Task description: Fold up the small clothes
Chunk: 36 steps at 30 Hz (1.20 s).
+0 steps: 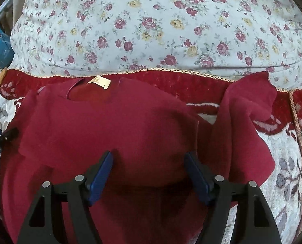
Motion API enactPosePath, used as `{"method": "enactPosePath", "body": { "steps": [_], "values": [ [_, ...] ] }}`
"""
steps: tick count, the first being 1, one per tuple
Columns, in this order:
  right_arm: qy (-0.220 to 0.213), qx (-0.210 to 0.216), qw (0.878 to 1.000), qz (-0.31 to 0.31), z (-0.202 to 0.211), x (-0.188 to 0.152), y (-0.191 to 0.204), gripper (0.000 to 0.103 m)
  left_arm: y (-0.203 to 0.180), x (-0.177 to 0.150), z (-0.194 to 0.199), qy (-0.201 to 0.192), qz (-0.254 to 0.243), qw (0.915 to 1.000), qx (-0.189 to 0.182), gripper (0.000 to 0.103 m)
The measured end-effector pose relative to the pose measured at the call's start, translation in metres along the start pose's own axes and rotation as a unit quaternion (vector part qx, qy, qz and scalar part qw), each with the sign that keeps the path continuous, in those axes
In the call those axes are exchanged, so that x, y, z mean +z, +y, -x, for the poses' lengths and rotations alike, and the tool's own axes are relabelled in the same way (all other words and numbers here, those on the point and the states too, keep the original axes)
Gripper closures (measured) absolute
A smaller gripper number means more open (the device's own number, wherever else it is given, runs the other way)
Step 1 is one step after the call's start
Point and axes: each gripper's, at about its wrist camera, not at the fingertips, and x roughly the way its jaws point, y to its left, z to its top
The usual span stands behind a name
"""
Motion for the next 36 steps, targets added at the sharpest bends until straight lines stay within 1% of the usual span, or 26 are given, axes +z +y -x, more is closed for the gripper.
{"method": "enactPosePath", "body": {
  "steps": [8,24,32,36],
  "values": [
    [-0.002,0.001,1.000,-0.001,-0.001,0.001,-0.001,0.022,0.000,0.001,0.007,-0.009,0.001,0.9999,-0.004,0.000],
    [-0.014,0.001,1.000,0.004,-0.003,-0.002,0.001,0.016,-0.003,0.002,0.008,-0.012,-0.001,0.9999,-0.008,0.000],
    [-0.023,0.001,1.000,0.008,-0.004,-0.002,0.003,0.015,-0.008,0.001,0.002,-0.005,-0.007,1.0000,-0.005,0.000],
    [-0.024,0.001,1.000,0.012,-0.004,-0.002,0.002,0.014,-0.010,-0.001,-0.007,0.011,-0.013,0.9999,-0.002,0.000]
  ]
}}
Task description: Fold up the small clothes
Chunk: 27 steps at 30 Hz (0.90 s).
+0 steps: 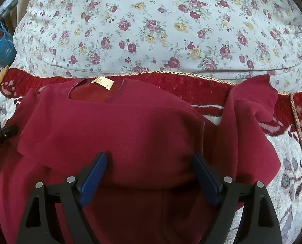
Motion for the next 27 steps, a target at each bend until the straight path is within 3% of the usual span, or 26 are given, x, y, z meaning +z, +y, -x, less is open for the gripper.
{"method": "enactPosePath", "body": {
  "steps": [3,6,10,14,20,22,24,27],
  "values": [
    [0.015,0.022,1.000,-0.011,0.006,0.008,-0.006,0.014,-0.001,-0.001,-0.003,0.006,0.000,1.0000,0.001,0.000],
    [-0.015,0.039,0.998,-0.055,0.023,0.023,-0.031,0.014,0.000,-0.001,-0.004,0.007,0.002,1.0000,0.000,0.000],
    [-0.020,0.016,0.994,-0.108,0.022,0.052,-0.079,0.014,0.001,-0.002,-0.003,0.010,0.007,0.9999,-0.004,0.000],
    [0.003,-0.003,0.982,-0.189,-0.002,0.079,-0.136,0.014,0.002,-0.002,-0.005,0.012,0.009,0.9999,-0.007,0.000],
    [0.042,-0.048,0.984,-0.165,-0.053,0.111,-0.151,0.017,0.002,0.000,-0.008,0.011,0.008,0.9999,-0.009,0.000],
    [0.063,-0.055,0.983,-0.161,-0.076,0.117,-0.151,0.030,0.001,0.000,-0.009,0.010,0.004,0.9999,-0.008,0.000],
    [0.083,-0.063,0.984,-0.146,-0.094,0.120,-0.149,0.064,0.001,0.000,-0.009,0.009,0.002,0.9999,-0.009,0.000],
    [0.083,-0.076,0.979,-0.167,-0.098,0.121,-0.160,0.094,0.002,0.002,-0.010,0.012,0.006,0.9998,-0.012,0.000]
  ]
}}
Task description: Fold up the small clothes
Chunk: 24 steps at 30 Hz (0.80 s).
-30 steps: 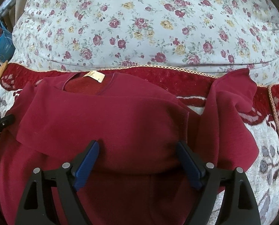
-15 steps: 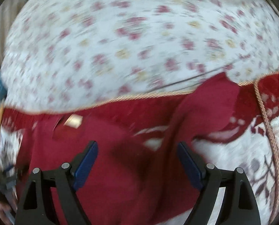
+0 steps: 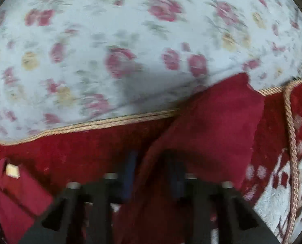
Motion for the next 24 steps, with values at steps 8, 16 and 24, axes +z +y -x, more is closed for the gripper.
{"method": "enactPosePath", "body": {
  "steps": [8,16,24],
  "values": [
    [-0.088,0.124,0.988,0.015,0.107,-0.008,-0.012,0.095,0.012,0.005,0.024,-0.030,0.022,0.9993,-0.005,0.000],
    [-0.135,0.276,0.935,0.179,0.222,-0.073,0.116,0.095,0.042,0.009,0.047,-0.055,0.072,0.9956,-0.024,0.000],
    [0.012,0.259,0.903,0.344,0.136,-0.208,0.219,0.056,0.071,0.010,0.053,-0.064,0.125,0.9888,-0.050,0.000]
  ]
}}
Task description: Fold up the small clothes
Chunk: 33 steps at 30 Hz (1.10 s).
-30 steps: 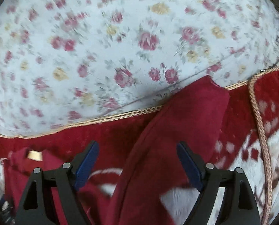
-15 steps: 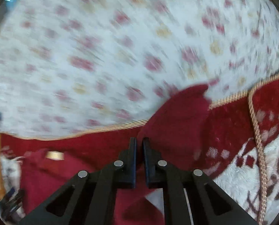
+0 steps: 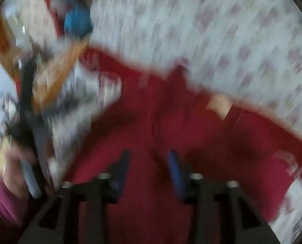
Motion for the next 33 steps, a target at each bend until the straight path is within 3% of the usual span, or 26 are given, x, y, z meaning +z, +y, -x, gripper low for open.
{"method": "enactPosePath", "body": {
  "steps": [2,4,6,8,12,15,18,20,21,22,23,25,29,30,31,32,33],
  "values": [
    [0.000,-0.025,1.000,0.004,0.001,-0.012,0.000,0.056,-0.003,-0.001,0.001,-0.002,-0.007,1.0000,-0.001,0.000],
    [-0.022,-0.018,0.999,-0.014,0.019,-0.015,-0.009,0.054,-0.007,0.000,0.000,-0.003,-0.014,0.9999,-0.003,0.000],
    [-0.055,-0.026,0.997,-0.042,0.044,-0.020,-0.024,0.038,-0.013,0.000,-0.001,-0.004,-0.014,0.9998,-0.012,0.000],
    [-0.082,-0.050,0.993,-0.068,0.065,-0.022,-0.042,0.031,-0.021,0.001,-0.003,-0.002,-0.019,0.9995,-0.024,0.000],
    [-0.101,-0.067,0.983,-0.140,0.100,-0.048,-0.086,0.030,-0.040,0.002,-0.016,0.014,-0.027,0.9980,-0.055,0.000],
    [-0.102,-0.080,0.977,-0.168,0.112,-0.071,-0.108,0.029,-0.054,0.002,-0.036,0.048,-0.026,0.9958,-0.074,0.000],
    [-0.106,-0.085,0.972,-0.191,0.116,-0.085,-0.127,0.029,-0.065,0.002,-0.056,0.061,-0.028,0.9958,-0.062,0.005],
    [-0.109,-0.089,0.969,-0.205,0.116,-0.090,-0.137,0.029,-0.069,0.004,-0.063,0.061,-0.029,0.9958,-0.061,0.025],
    [-0.110,-0.096,0.966,-0.214,0.115,-0.091,-0.145,0.027,-0.070,0.004,-0.065,0.060,-0.028,0.9955,-0.068,0.030],
    [-0.110,-0.103,0.963,-0.222,0.115,-0.093,-0.150,0.026,-0.071,0.005,-0.067,0.059,-0.025,0.9947,-0.080,0.042],
    [-0.110,-0.113,0.959,-0.234,0.113,-0.094,-0.158,0.024,-0.071,0.004,-0.069,0.060,-0.022,0.9938,-0.091,0.062],
    [-0.115,-0.117,0.951,-0.263,0.106,-0.092,-0.174,0.024,-0.072,0.003,-0.069,0.063,-0.025,0.9932,-0.094,0.086],
    [-0.109,-0.081,0.940,-0.313,0.077,-0.081,-0.200,0.023,-0.076,0.003,-0.045,0.033,-0.046,0.9927,-0.106,0.095],
    [-0.091,-0.060,0.939,-0.326,0.062,-0.077,-0.205,0.030,-0.077,0.004,-0.038,0.025,-0.050,0.9921,-0.112,0.095],
    [-0.081,-0.059,0.940,-0.326,0.056,-0.073,-0.205,0.047,-0.076,0.004,-0.030,0.017,-0.054,0.9915,-0.117,0.096],
    [-0.078,-0.087,0.945,-0.305,0.056,-0.066,-0.201,0.077,-0.074,0.003,-0.024,0.013,-0.055,0.9913,-0.119,0.096],
    [-0.086,-0.112,0.951,-0.274,0.062,-0.059,-0.195,0.086,-0.072,0.002,-0.020,0.011,-0.054,0.9913,-0.120,0.096]
  ]
}}
